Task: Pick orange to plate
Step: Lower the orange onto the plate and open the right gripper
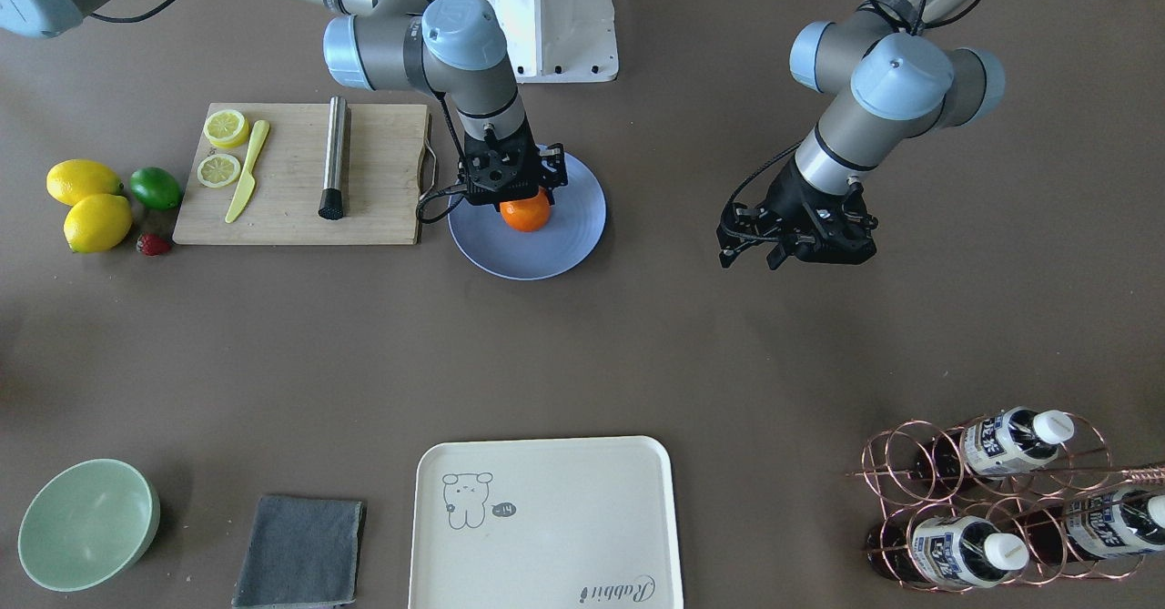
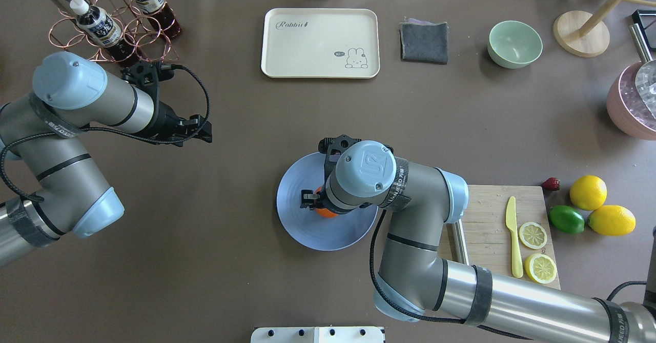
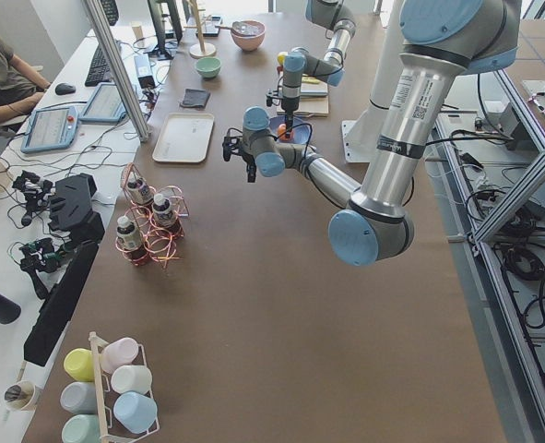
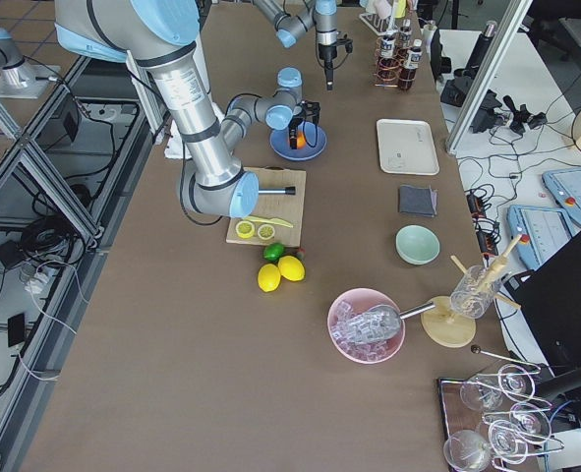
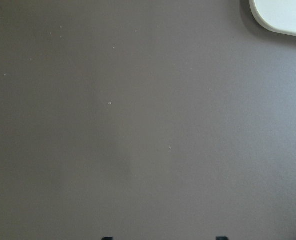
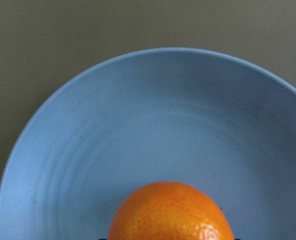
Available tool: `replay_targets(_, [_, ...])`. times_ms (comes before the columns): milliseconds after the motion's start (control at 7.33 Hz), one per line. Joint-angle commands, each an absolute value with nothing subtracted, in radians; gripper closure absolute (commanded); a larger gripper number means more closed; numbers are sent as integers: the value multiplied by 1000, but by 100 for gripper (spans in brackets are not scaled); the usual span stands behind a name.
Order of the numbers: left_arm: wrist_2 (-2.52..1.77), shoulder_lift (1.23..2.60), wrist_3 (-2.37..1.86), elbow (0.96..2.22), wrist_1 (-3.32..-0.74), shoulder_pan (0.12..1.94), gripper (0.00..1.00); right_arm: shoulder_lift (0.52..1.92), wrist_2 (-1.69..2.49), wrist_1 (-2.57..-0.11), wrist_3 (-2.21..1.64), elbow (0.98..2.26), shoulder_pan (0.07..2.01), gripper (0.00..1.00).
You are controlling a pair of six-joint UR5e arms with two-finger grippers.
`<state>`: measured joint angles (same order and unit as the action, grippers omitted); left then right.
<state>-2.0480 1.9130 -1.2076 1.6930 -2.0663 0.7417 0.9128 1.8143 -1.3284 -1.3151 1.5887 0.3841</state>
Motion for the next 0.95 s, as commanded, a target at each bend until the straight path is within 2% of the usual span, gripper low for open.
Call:
replay_targets(0, [-2049, 1913, -1209, 1695, -2066, 741, 25, 913, 1822, -1333, -1316, 1621, 405, 0])
replay_targets(136, [-2049, 1913, -1209, 1703, -2066, 741, 25, 914, 1830, -1410, -1310, 1687, 431, 0])
replay_targets(273, [-2051, 1911, -1209, 1721, -2060, 744, 25, 926, 1859, -1549, -1299, 1806, 477, 0])
replay_targets(409, [-2052, 1867, -1207, 1759, -2057, 744, 25, 957, 1921, -1618, -1289, 1880, 547, 0])
replay_targets(545, [-2097, 1805, -1198, 1805, -2057, 794, 26, 1038, 1980, -1618, -1205, 1923, 646, 0])
replay_targets(818, [-2237, 1676, -972, 1842, -2057, 955, 26, 1244, 2159, -1615, -792, 1947, 902, 0])
